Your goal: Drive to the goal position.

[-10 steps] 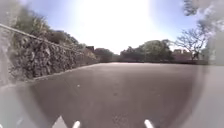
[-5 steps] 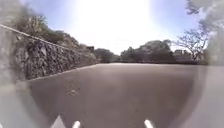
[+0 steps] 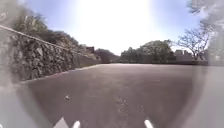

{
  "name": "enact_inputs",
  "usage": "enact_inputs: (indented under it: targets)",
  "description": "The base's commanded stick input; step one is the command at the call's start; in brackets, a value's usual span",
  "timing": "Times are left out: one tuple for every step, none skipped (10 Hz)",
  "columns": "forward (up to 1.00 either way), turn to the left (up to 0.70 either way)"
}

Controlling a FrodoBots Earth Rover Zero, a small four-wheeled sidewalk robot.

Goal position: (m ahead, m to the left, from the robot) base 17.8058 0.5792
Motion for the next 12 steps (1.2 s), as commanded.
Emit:
enact_inputs:
  targets:
    - [0.70, 0.00]
    - [0.70, 0.00]
    - [0.70, 0.00]
    - [0.70, 0.00]
    - [0.70, 0.00]
    - [0.70, 0.00]
    - [0.70, 0.00]
    - [0.70, 0.00]
    - [0.70, 0.00]
    - [0.70, 0.00]
    - [0.70, 0.00]
    - [0.70, 0.00]
